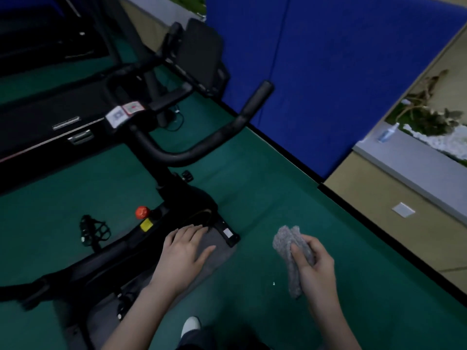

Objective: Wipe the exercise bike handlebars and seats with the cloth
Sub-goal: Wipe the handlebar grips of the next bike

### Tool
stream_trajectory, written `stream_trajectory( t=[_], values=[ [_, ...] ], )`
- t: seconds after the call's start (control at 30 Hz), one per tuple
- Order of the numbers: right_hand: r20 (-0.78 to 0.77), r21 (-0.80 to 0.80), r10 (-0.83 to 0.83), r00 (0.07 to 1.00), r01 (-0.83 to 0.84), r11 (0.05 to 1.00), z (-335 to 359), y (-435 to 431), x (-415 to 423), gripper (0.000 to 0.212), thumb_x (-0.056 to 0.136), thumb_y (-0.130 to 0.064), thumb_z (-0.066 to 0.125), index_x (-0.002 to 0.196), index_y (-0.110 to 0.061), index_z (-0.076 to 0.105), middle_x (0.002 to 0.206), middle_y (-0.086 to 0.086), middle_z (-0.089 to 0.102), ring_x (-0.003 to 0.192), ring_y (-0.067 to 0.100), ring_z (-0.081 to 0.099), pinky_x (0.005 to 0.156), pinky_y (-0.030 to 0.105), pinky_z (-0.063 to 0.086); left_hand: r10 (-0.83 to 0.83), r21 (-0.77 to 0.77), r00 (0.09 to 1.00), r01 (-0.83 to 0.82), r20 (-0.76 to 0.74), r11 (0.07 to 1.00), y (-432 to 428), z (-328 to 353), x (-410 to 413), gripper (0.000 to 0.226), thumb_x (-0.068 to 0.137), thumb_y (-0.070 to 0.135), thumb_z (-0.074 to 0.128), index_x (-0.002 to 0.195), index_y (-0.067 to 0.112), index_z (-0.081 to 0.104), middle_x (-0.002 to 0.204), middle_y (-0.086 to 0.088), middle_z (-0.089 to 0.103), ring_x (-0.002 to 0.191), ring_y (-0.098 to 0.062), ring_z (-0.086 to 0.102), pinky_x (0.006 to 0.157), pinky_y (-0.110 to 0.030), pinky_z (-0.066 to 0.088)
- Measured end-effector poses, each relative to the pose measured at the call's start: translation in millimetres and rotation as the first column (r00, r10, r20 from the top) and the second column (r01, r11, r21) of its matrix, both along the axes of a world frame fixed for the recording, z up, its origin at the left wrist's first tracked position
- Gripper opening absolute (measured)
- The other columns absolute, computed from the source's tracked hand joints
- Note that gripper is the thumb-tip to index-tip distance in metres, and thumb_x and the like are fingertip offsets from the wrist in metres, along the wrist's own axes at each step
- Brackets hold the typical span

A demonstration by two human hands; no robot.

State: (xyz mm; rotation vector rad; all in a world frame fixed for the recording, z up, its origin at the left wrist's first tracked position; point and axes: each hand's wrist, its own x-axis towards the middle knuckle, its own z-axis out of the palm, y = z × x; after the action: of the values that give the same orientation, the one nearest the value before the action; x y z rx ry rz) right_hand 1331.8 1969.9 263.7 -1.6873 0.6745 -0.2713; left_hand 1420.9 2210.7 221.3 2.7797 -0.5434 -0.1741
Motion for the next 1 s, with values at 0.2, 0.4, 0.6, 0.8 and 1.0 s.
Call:
stream_trajectory(
  t=[0.2, 0.4, 0.6, 0.8, 1.0],
  values=[
    [0.016, -0.071, 0.120, 0.993, -0.118, 0.990, 5, 76, 33, 0.014, 0.089, -0.006, 0.062, 0.092, -0.019, 0.065, 0.091, -0.001, 0.070, 0.084, 0.014, 0.065, 0.071, 0.024, 0.051, 0.095, -0.027, 0.996, -0.095, 0.001, 0.995, 80, 1, 8, 0.055, 0.095, 0.055, 0.036, 0.142, 0.028, 0.039, 0.145, 0.013, 0.040, 0.137, -0.007, 0.030, 0.112, -0.028, 0.015],
    [0.042, -0.119, 0.220, 0.975, -0.214, 0.970, 20, 127, 52, 0.014, 0.089, -0.007, 0.062, 0.094, -0.020, 0.065, 0.087, -0.005, 0.070, 0.082, 0.008, 0.066, 0.071, 0.024, 0.054, 0.211, -0.049, 0.977, -0.211, 0.003, 0.976, 132, 5, 12, 0.053, 0.094, 0.052, 0.043, 0.140, 0.025, 0.044, 0.141, 0.009, 0.045, 0.134, -0.010, 0.035, 0.110, -0.029, 0.019],
    [0.089, -0.119, 0.313, 0.946, -0.302, 0.946, 40, 145, 81, 0.019, 0.089, -0.005, 0.061, 0.093, -0.023, 0.065, 0.089, -0.012, 0.070, 0.081, 0.002, 0.066, 0.068, 0.014, 0.052, 0.293, -0.063, 0.956, -0.293, -0.004, 0.954, 154, 12, 18, 0.053, 0.094, 0.052, 0.042, 0.140, 0.025, 0.043, 0.141, 0.010, 0.046, 0.134, -0.010, 0.035, 0.111, -0.030, 0.019],
    [0.074, -0.101, 0.417, 0.906, -0.409, 0.907, 46, 155, 114, 0.017, 0.090, -0.008, 0.060, 0.094, -0.024, 0.065, 0.089, -0.013, 0.070, 0.083, 0.004, 0.067, 0.066, 0.019, 0.055, 0.377, -0.074, 0.926, -0.375, 0.015, 0.924, 159, 24, 31, 0.074, 0.085, 0.064, 0.016, 0.137, 0.023, 0.047, 0.137, 0.009, 0.049, 0.132, -0.012, 0.040, 0.110, -0.032, 0.023],
    [0.140, -0.103, 0.553, 0.821, -0.543, 0.833, 64, 167, 143, 0.020, 0.088, -0.007, 0.062, 0.094, -0.026, 0.066, 0.088, -0.014, 0.070, 0.080, 0.001, 0.066, 0.064, 0.012, 0.050, 0.444, -0.124, 0.894, -0.435, 0.058, 0.892, 155, 39, 56, 0.071, 0.085, 0.062, 0.021, 0.135, 0.022, 0.050, 0.135, 0.008, 0.052, 0.128, -0.013, 0.043, 0.107, -0.030, 0.023]
  ],
)
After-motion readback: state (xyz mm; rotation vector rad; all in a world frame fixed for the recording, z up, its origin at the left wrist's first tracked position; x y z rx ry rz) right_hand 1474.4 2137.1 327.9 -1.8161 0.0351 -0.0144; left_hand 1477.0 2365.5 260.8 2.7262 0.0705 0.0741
